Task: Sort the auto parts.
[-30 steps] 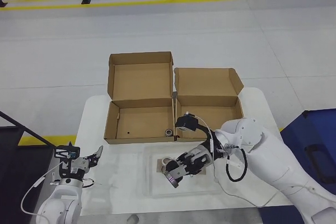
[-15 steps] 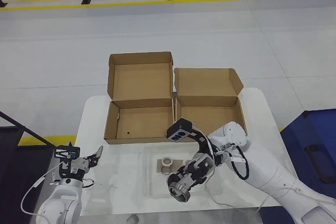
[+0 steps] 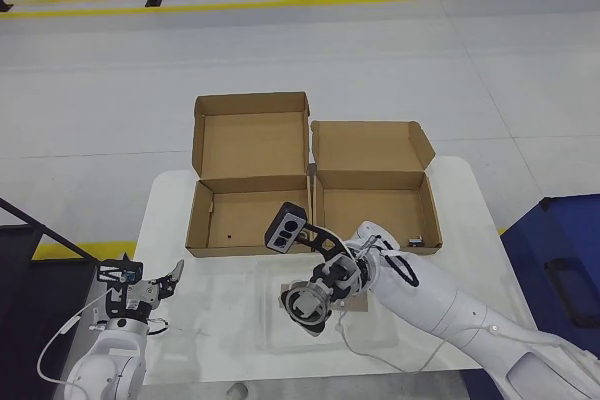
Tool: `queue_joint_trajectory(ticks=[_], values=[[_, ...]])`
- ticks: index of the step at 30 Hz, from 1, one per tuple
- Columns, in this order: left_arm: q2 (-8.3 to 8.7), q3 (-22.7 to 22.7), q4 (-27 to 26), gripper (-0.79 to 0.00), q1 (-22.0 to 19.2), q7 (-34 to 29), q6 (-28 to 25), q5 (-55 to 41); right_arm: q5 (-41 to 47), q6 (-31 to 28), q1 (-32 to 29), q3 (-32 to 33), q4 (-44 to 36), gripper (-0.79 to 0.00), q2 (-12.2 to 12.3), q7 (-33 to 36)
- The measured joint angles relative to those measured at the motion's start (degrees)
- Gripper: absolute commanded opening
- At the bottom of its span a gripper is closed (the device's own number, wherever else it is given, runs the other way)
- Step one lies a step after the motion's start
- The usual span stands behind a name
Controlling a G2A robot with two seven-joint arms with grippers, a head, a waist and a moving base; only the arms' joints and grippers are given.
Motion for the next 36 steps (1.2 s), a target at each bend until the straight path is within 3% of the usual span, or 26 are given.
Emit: queue_joint_trajectory(ticks=[4,13,20,27,36], values=[[0.0,0.0,0.0,0.0,0.0,0.0,0.0,0.0,0.25,0.34,-0.38,0.08,-0.37,-0.785,-0.02,-0.4],[0.0,0.0,0.0,0.0,0.0,0.0,0.0,0.0,13.77,20.17,-4.7,-1.62,-1.02,-0.785,-2.66,-0.03],[0.0,0.0,0.0,0.0,0.0,0.0,0.0,0.0,21.96,26.3,-4.95,-3.82,-1.78,-0.785,-4.7,-3.88],[0.0,0.0,0.0,0.0,0.0,0.0,0.0,0.0,24.06,25.7,-4.75,-3.68,-1.23,-0.785,-5.13,-3.28],[0.0,0.0,0.0,0.0,0.0,0.0,0.0,0.0,11.34,15.2,-5.52,2.92,0.63,-0.785,-5.78,0.0]])
